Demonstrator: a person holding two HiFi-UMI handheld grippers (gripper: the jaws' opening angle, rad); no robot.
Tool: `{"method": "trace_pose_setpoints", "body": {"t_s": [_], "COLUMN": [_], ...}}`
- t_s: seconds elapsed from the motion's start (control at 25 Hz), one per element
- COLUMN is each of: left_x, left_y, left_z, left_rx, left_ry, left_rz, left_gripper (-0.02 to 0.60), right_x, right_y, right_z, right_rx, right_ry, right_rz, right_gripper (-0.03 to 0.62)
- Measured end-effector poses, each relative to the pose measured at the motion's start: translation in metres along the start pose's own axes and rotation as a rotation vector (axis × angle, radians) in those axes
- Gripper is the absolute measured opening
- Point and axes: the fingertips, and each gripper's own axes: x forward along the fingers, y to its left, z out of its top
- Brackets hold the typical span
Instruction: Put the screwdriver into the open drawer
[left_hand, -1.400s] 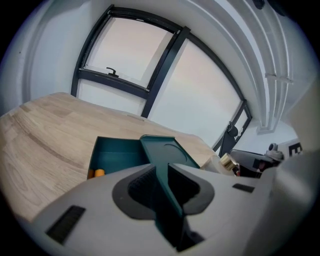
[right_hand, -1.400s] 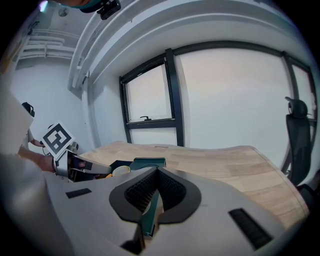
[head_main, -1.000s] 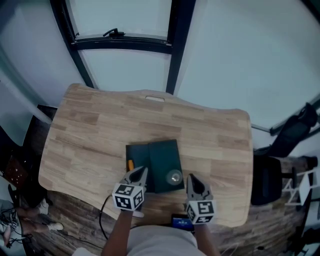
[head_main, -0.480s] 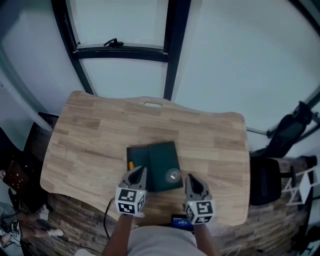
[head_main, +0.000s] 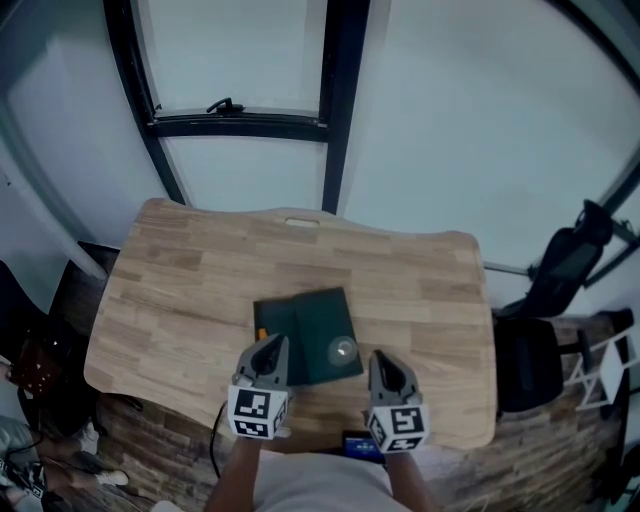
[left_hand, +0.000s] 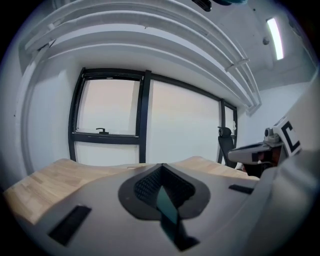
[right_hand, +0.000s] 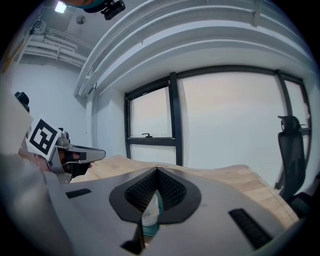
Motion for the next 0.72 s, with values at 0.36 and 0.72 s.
{"method": "trace_pose_setpoints", "body": {"t_s": [0.36,0.72], "left_x": [-0.012,-0.015], "left_y": [-0.001,0.003], "left_z": [0.006,0.001], "left_rx": [0.027,0.031], "left_ry": [-0.021,0.001], "left_rz": [0.011,0.029], "left_gripper": [-0.002,-0.002], "right_x": [-0.007,-0.007], "right_y": [0.004,0.006], "right_z": [0.009,0.01], "right_rx": [-0.017,-0.018], "right_ry": [-0.031,-0.029], "right_rz": [0.0,0.006], "right_gripper": [-0.003,-0.003]}}
